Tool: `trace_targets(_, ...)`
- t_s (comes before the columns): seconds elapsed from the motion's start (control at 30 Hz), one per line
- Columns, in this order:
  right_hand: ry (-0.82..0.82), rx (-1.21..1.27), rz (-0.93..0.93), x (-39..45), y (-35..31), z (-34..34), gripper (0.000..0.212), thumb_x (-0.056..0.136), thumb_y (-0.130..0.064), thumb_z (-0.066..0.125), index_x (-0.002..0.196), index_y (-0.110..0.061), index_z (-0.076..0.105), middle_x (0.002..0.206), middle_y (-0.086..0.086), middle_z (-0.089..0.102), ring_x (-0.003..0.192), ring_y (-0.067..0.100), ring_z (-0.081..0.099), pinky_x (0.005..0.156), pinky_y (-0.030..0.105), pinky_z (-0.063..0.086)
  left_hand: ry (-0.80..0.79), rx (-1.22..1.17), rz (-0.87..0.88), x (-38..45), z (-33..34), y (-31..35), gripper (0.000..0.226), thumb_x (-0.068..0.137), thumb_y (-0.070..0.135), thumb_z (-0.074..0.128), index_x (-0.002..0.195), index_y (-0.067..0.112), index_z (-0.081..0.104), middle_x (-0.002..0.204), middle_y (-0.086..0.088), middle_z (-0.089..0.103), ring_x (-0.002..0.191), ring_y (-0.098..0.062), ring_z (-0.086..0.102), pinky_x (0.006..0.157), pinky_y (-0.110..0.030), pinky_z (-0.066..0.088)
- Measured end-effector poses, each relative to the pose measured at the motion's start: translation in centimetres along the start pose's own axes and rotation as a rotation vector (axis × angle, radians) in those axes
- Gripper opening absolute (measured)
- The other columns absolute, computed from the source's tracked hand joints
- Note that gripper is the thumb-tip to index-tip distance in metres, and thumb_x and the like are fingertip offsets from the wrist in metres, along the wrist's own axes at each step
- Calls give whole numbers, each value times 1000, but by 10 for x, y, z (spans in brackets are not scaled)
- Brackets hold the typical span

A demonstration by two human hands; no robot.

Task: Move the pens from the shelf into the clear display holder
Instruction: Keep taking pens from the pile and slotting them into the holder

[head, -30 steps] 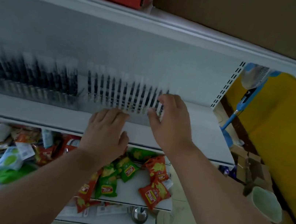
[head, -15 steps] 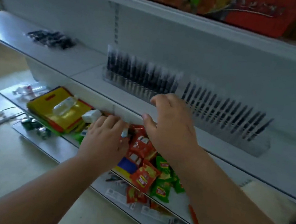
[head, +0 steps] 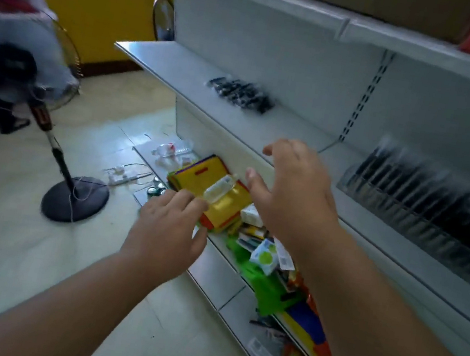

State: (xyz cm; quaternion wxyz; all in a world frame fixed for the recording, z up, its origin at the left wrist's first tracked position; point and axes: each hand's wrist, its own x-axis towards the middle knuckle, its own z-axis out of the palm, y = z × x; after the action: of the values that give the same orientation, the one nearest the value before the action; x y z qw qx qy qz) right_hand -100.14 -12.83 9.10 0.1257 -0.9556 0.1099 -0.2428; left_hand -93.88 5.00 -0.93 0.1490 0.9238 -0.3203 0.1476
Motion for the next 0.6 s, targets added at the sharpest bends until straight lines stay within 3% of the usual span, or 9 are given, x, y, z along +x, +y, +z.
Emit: trace_targets(0.6, -119, -5, -24, 261, 12, 130, 39, 91, -47, 56, 119, -20, 54, 119, 3, 57, 109, 23, 52, 91, 42, 47, -29, 14, -96, 235, 52, -138, 34, 85, 39, 57, 115, 22, 63, 109, 0, 63, 103, -28, 57, 87, -43, 46)
